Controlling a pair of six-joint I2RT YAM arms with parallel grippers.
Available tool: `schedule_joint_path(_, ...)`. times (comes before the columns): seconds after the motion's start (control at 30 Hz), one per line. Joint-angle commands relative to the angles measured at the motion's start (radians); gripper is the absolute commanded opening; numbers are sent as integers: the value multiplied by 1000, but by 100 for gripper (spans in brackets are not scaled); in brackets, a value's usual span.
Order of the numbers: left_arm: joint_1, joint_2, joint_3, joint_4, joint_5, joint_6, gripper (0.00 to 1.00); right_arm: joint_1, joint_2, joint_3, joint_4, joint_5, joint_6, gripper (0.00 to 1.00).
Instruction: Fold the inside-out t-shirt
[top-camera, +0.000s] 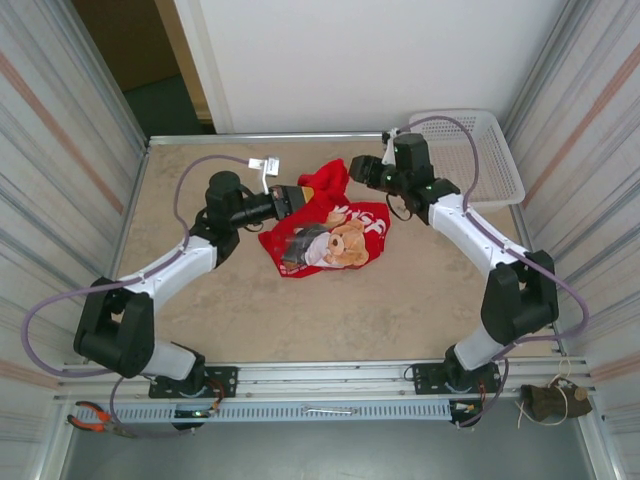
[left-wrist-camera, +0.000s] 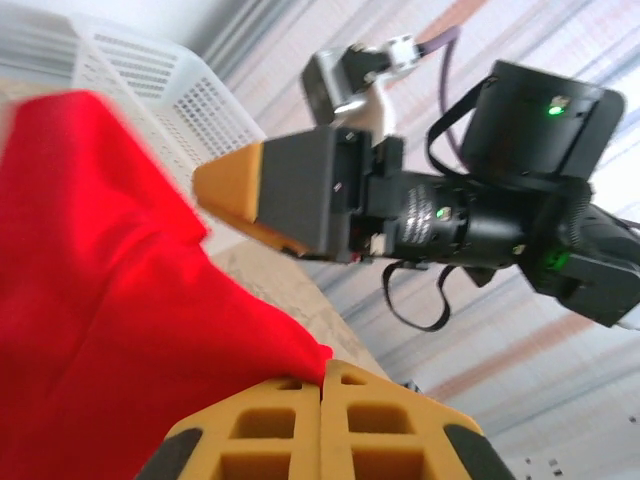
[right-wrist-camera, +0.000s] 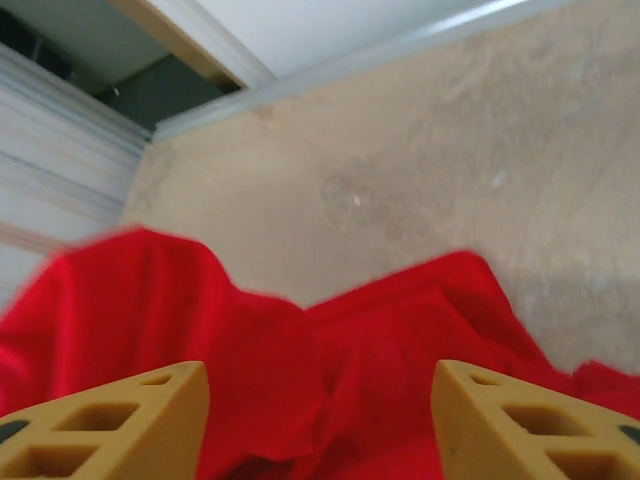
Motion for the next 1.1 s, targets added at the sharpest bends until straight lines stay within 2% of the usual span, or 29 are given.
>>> schedule_joint_path(0.0,6,-25,3,59,102,-6,0,36,-137,-72,18,1,18,65)
schedule_joint_path(0.1,7,-22,-6,61,118,-6,0,85,-191,-111,12,10,-6,71)
schedule_joint_path(0.23,7,-22,-18,62,126,-6,0,113,-172,-81,-10,13,-39,73)
schedule_joint_path(0.37,2,-26,-40,77,138,-18,0,116,-112,2,-35,-16,-59,74)
schedule_joint_path(0.53,-12,-35,-63,66,133,-5,0,116,38,109,-49,-38,-35,75)
schedule_joint_path(0.77,-13,-65,-93,7,96,42,0,131,241,128,48,-268,137,72)
schedule_joint_path(0.8,-13,-70,-101,2,88,44,0,132,258,115,66,-302,154,65)
schedule_joint_path(0.87,-13,-74,-128,4,70,47,0,117,276,80,141,-378,203,13)
schedule_joint_path(0.9,-13,-79,-148,8,59,46,0,97,266,46,200,-394,247,0)
schedule_joint_path(1.07,-8,-109,-262,21,-17,61,0,-36,122,-73,414,-454,385,0)
